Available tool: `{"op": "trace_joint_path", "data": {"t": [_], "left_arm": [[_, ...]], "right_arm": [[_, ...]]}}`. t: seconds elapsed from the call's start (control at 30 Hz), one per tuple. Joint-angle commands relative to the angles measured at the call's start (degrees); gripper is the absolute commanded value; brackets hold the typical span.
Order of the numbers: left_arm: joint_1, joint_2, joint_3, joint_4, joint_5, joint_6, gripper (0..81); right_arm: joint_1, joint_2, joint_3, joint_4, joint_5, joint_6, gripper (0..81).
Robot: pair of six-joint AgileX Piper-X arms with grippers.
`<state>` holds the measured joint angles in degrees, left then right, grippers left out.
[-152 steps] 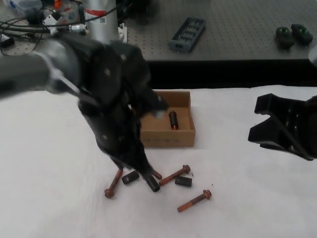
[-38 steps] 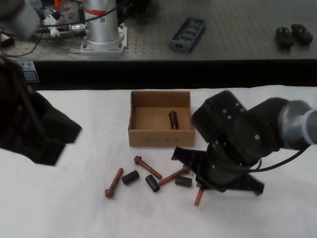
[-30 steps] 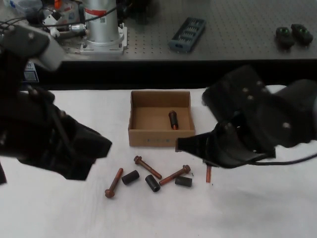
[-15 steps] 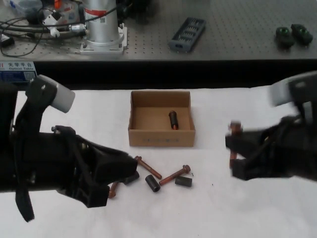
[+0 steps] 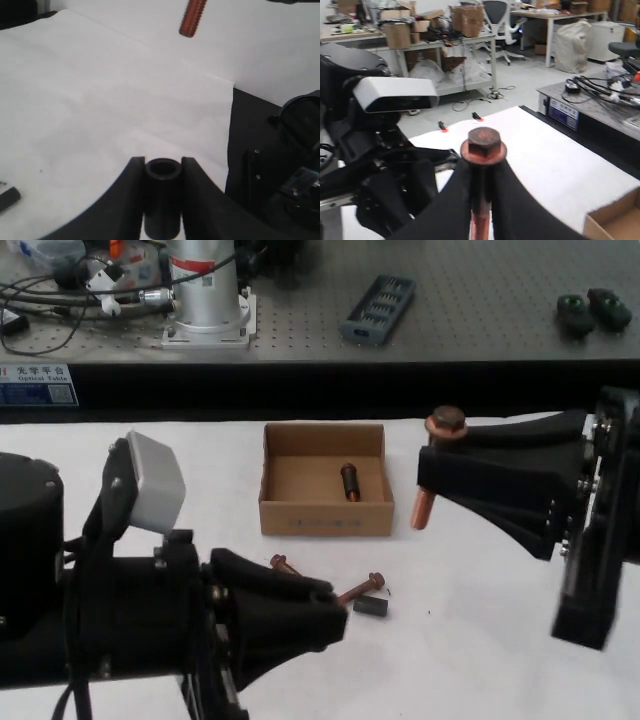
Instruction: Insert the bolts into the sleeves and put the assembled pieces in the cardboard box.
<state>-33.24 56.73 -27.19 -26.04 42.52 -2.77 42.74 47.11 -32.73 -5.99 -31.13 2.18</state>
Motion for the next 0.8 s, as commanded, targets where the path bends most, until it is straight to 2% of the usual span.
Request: {"op": "trace_joint_path", "data": {"t": [0.0,0.3,0.5,0.77], "left_arm": [[-2.5,-0.16,-0.16,-6.78,-0.96,-0.21,8.7],[-2.48,-0.16,-0.16,-10.49,-1.29,3.68,8.7],[-2.48,-0.16,-0.16,-12.56,1.57,4.5,8.6],[-2.48,-0.16,-0.16,-13.64,2.29,4.5,0.3]], "right_arm": [[0.1,-0.19,0.0,-2.27,-3.88,1.28,3.7],[0.3,-0.19,0.0,-4.21,-8.45,2.09,3.7],[2.22,-0.19,0.0,-6.27,-8.47,2.75,3.7],[6.03,2.14,0.0,-8.54,-8.47,3.58,3.7]]}}
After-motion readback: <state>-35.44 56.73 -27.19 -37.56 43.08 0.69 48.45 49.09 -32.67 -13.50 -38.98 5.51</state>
